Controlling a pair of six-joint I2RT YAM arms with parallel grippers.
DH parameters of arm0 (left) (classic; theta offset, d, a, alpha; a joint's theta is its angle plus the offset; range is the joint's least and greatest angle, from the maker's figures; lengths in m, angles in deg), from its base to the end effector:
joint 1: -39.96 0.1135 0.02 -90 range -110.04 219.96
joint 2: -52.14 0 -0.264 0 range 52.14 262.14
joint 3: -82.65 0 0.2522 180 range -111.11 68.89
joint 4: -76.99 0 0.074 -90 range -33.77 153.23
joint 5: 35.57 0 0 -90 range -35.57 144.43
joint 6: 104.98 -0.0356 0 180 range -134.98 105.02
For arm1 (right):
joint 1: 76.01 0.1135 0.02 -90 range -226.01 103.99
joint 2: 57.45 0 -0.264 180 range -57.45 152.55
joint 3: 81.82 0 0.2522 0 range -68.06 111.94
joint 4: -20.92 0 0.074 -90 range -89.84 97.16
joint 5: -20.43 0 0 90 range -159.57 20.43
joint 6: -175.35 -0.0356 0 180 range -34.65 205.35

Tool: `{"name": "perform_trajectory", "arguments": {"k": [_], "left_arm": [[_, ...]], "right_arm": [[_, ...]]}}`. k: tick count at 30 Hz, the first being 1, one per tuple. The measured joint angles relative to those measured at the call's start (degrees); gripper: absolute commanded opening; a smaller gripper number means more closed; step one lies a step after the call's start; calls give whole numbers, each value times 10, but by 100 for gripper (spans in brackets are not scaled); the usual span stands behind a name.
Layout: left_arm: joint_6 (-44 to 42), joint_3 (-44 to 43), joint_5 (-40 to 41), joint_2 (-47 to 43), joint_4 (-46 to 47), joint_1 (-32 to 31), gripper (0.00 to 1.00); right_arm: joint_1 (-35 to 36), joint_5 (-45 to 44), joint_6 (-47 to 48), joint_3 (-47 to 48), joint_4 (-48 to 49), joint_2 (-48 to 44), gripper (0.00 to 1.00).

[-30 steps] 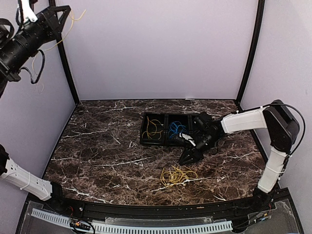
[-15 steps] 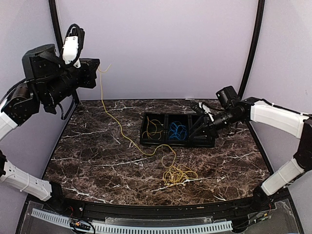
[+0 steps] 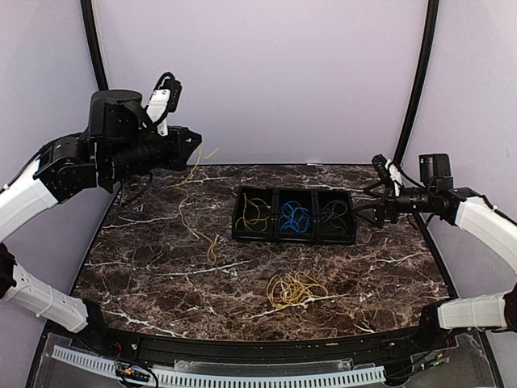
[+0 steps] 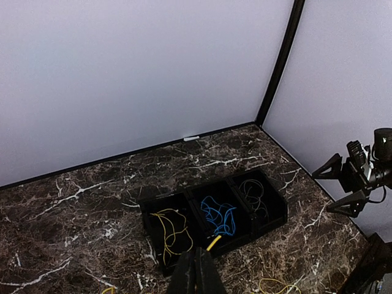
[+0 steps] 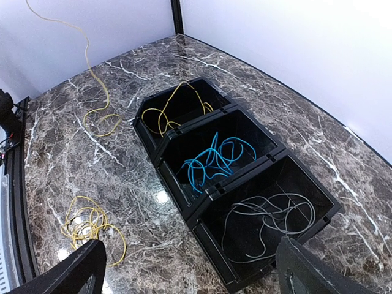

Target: Untangle the cables

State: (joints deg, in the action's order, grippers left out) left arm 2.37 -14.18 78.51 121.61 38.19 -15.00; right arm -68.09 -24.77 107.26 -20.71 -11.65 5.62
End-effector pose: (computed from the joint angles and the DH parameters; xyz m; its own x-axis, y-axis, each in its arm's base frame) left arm 0.1588 -0.2011 0.4555 -0.2631 -0.0990 -0.9597 0.4604 0.8613 -0.2150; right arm 0.2286 0.0571 0.2840 -0.2698 -0.3049 -0.9134 -0.8336 0.5487 0.0632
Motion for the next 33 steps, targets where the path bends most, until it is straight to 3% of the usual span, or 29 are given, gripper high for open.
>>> {"name": "perform_trajectory", "arguments": {"k": [9,25,33], "left_arm": [[-37,-108,-16,124,-31,9,0],[-97,-489,-64,261,-37,54,0],[-87,-509,-120,322,-38,105,0]], "right_arm": [[-17,-13,-10,-3,23,8,99],[-34,-39,-10,-3,25,28,99],[-47,-28,-10,-3,24,28,99]]}}
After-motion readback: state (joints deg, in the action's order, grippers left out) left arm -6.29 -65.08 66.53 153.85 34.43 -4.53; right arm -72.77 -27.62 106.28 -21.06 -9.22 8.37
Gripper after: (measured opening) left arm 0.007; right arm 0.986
